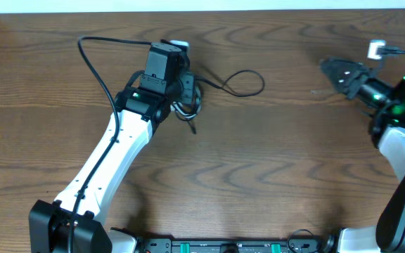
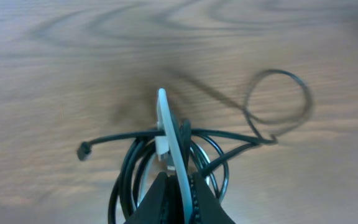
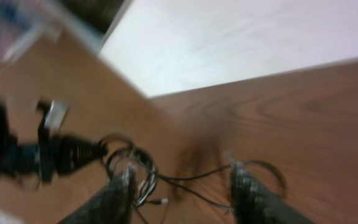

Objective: Untangle cables

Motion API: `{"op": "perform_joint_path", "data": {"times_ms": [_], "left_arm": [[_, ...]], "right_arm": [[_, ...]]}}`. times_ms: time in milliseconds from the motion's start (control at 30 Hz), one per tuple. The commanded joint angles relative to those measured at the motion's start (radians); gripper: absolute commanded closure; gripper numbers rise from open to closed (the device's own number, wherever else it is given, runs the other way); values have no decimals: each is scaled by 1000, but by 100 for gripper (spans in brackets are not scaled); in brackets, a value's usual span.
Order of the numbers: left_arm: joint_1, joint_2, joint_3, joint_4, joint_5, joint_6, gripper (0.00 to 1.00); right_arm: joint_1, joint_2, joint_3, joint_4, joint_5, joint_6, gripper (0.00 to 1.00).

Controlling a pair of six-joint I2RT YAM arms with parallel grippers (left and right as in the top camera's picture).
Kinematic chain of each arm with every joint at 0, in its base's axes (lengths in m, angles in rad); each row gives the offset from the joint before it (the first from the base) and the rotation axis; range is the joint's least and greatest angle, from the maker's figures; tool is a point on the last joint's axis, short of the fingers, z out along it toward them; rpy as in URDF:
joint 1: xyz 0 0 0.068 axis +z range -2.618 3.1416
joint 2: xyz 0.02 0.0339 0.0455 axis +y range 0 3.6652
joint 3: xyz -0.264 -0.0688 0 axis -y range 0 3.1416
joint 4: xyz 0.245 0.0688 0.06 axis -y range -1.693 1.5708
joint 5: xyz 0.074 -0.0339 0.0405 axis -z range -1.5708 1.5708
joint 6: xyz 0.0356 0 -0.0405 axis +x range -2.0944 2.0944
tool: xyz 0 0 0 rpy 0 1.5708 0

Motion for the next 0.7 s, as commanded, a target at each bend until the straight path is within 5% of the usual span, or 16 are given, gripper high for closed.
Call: {"op": "perform_joint_path", "data": {"times_ms": [0,167,400,567,667], "left_arm": [[2,-15,8,29,317,183,92],[-20,-15,8,49,409,290,93],[-69,-15,8,186,410,290,93],[-98,-15,8,214,410,295,93],[-100,-15,8,209,413,298,93]], "right_arm": [[95,-6,7,16,-77,-235,43],[224,-6,7,15,-17,-389,41],[399,-6,7,-5,82,-510,41],[448,-6,7,-111,359,-520,60],[449,-6,7,-144,435,-520,61]]}}
